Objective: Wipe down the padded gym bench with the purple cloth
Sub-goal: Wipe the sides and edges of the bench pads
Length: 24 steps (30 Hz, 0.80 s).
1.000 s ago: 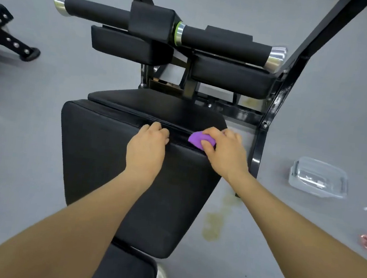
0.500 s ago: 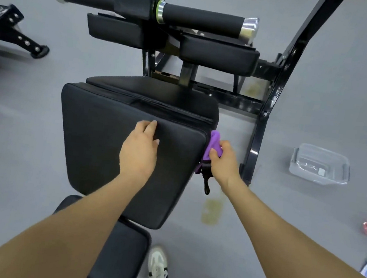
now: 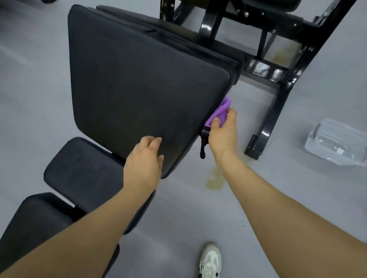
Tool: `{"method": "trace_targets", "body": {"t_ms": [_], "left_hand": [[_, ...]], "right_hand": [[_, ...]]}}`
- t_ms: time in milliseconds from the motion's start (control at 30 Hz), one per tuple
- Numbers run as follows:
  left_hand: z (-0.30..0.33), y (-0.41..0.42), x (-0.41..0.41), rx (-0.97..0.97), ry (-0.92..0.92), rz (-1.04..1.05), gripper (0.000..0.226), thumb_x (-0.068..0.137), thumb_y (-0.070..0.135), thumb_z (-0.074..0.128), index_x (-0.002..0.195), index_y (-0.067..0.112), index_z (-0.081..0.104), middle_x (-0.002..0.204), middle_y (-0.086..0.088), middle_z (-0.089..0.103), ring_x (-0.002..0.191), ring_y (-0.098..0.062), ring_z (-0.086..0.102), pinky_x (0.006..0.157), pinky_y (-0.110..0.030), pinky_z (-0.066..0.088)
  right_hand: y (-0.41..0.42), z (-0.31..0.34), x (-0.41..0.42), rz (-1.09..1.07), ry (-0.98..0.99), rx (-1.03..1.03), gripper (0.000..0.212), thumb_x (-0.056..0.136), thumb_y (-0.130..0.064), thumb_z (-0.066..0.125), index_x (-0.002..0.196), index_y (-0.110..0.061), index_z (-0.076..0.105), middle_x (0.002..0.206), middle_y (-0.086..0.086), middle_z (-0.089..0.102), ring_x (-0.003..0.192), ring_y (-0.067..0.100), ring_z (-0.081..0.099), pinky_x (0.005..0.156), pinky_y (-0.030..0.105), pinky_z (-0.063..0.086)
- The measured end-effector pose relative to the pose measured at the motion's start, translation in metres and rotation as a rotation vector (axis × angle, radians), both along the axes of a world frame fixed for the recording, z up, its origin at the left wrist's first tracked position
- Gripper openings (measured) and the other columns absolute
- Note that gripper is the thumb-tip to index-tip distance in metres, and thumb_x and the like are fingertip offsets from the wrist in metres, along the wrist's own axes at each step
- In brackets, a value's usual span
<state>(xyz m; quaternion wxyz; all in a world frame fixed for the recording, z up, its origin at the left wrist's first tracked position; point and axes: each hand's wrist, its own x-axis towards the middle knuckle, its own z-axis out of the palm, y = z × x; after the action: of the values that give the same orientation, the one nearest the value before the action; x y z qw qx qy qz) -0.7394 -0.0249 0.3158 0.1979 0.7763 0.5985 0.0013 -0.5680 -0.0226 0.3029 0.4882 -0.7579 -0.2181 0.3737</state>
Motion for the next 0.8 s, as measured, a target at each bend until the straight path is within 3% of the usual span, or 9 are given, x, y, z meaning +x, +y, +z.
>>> {"method": "trace_targets", "body": {"t_ms": [433,633,800], "left_hand": [[-0.067,-0.066,-0.09,-0.02,0.074,-0.085,0.043,0.095,0.017,0.048,0.138,0.015,0.042,0.138,0.001,0.041,0.122,-0.019,0.043,0.098,-0.034,0.041],[-0.081,-0.089,-0.132,0.032,0.084,-0.185,0.046,0.095,0.016,0.049,0.139,0.015,0.04,0.139,0.001,0.039,0.123,-0.018,0.043,0.101,-0.033,0.041],[-0.088,-0.097,-0.157,0.052,0.085,-0.265,0.048,0.097,0.018,0.047,0.143,0.017,0.035,0.14,0.002,0.038,0.122,-0.017,0.041,0.092,-0.03,0.045]], "right_hand": [[-0.058,-0.091,-0.108,0.071,0.042,-0.14,0.032,0.096,-0.008,0.034,0.126,-0.018,0.037,0.123,0.01,0.052,0.097,0.024,0.057,0.069,0.028,0.042],[-0.093,-0.114,-0.166,0.172,0.063,-0.188,0.031,0.098,-0.012,0.036,0.129,-0.015,0.04,0.123,0.007,0.055,0.102,0.024,0.054,0.077,0.026,0.037],[-0.138,-0.128,-0.197,0.292,0.084,-0.268,0.031,0.098,-0.016,0.04,0.129,-0.016,0.043,0.122,0.009,0.056,0.103,0.024,0.054,0.082,0.03,0.042]]}}
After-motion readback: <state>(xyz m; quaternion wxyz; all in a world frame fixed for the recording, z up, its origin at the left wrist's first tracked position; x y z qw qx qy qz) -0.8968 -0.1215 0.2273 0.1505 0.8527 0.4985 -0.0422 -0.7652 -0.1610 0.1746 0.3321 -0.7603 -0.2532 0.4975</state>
